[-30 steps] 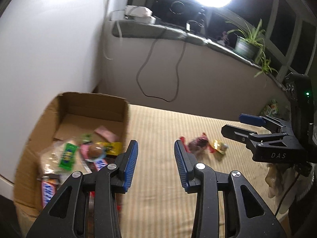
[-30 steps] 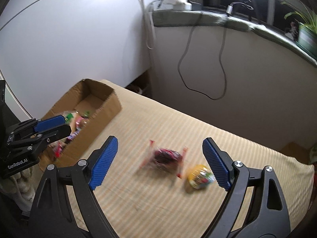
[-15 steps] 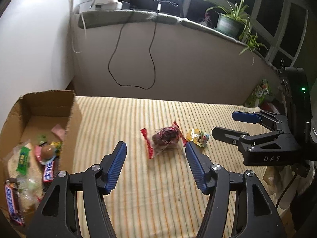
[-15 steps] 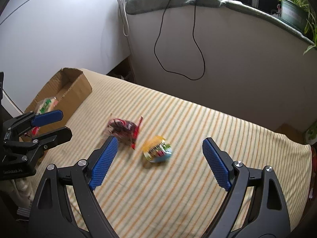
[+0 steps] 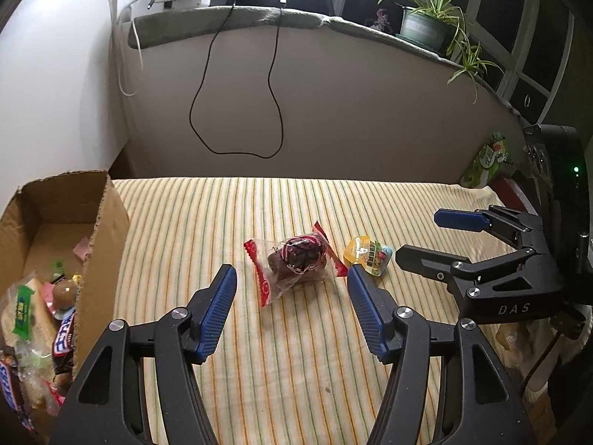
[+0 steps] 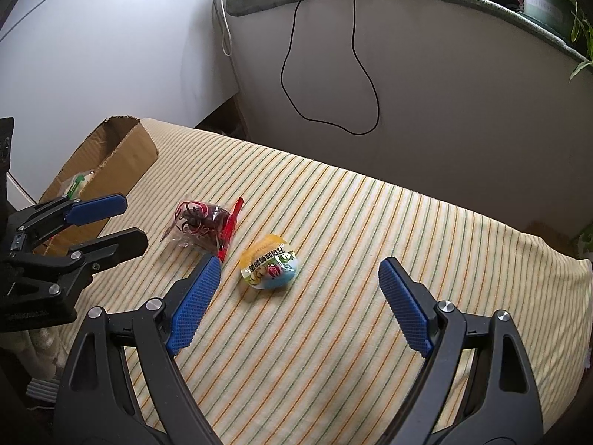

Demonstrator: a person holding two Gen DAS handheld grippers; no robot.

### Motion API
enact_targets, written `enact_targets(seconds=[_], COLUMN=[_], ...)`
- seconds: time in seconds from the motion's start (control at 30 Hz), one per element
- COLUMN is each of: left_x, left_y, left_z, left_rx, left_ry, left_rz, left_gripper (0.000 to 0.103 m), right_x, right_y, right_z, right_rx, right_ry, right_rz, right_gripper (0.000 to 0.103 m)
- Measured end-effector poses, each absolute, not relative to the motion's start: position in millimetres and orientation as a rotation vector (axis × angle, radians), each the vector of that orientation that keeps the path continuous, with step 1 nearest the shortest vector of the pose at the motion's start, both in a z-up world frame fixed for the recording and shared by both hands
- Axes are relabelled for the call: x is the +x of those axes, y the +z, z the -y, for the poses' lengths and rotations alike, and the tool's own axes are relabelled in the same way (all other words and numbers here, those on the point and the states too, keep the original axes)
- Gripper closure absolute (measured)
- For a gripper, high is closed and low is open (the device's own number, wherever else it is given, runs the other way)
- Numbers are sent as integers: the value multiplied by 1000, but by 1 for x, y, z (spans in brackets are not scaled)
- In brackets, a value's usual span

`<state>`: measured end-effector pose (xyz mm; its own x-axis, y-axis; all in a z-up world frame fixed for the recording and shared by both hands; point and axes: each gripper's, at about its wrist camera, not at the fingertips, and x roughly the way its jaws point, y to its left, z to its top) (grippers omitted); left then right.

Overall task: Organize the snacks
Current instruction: 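Grasp the red bag of dried fruit with the left tool while the right tool grasps the round yellow-blue candy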

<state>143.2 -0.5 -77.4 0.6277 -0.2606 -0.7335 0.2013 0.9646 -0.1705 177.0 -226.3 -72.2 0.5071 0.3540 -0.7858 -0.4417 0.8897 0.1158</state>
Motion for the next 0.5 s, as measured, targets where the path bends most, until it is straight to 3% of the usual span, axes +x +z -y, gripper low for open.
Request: enact_targets(seconds=[0.43, 0.5], left_x=[172, 184], left_y=[-80, -81], left_z=[-5, -10], left_rx=[-188, -230], left_ry=[-290, -283], left_rz=[-872, -878], left_gripper=[41, 41], right_x=[179, 178], right_y=[-78, -79], right_z=[226, 225], right_rx=[-107, -107], right_ry=[505, 509], right_rz=[-927, -932], right_gripper=[14, 18])
